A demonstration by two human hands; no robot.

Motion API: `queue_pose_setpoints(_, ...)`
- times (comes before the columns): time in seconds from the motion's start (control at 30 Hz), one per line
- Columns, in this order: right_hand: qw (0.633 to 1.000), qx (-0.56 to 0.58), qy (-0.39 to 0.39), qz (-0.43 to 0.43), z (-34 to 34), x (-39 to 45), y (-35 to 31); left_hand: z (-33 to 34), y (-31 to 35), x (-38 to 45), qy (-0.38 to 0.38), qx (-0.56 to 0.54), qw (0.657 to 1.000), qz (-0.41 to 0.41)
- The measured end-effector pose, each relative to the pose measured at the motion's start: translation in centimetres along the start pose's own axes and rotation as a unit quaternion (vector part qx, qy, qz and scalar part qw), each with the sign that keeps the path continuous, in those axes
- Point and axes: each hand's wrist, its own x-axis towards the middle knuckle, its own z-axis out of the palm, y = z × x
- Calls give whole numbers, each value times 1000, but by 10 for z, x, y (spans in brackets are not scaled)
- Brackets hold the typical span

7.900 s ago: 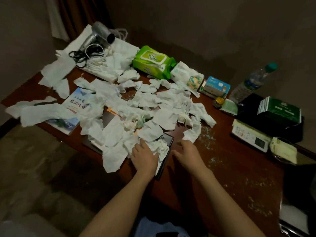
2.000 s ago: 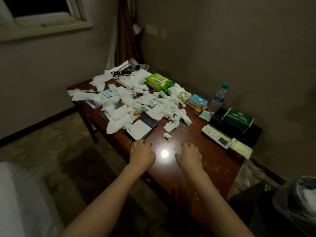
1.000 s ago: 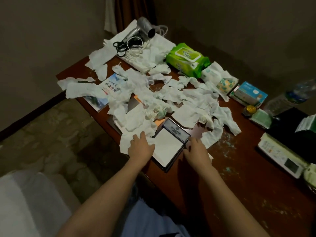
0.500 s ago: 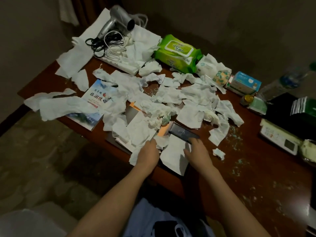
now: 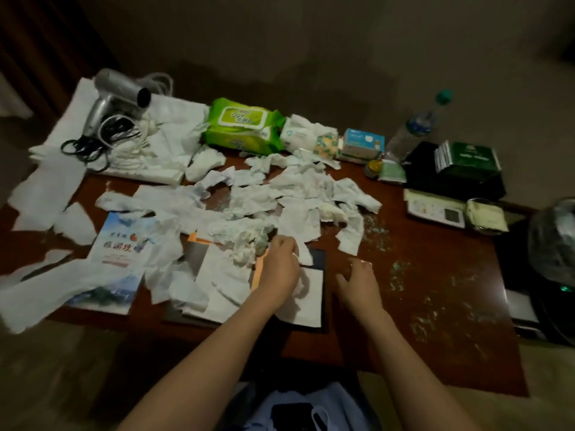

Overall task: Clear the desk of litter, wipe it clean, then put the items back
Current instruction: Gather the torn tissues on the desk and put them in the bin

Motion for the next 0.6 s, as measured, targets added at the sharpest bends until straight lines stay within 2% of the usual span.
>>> queue_pose_setpoints(0.1, 997, 11, 2, 73, -10, 19, 24, 18, 25, 15, -61, -1, 998, 17)
queue_pose_setpoints(0.23, 995, 22, -26, 89, -14, 46, 36, 42, 41, 27, -66, 33, 997, 11)
queue_pose_setpoints(0.3, 997, 25, -43, 61, -12, 58, 36, 51, 43, 34, -63, 44, 997, -10)
queue_pose_setpoints(0.47, 995, -26, -56, -76, -6, 91, 36, 64, 43, 53, -39, 63, 996, -48)
queue_pose_setpoints(0.6, 988, -35, -92, -115, -8, 106, 39, 75, 49, 69, -24, 51, 996, -73)
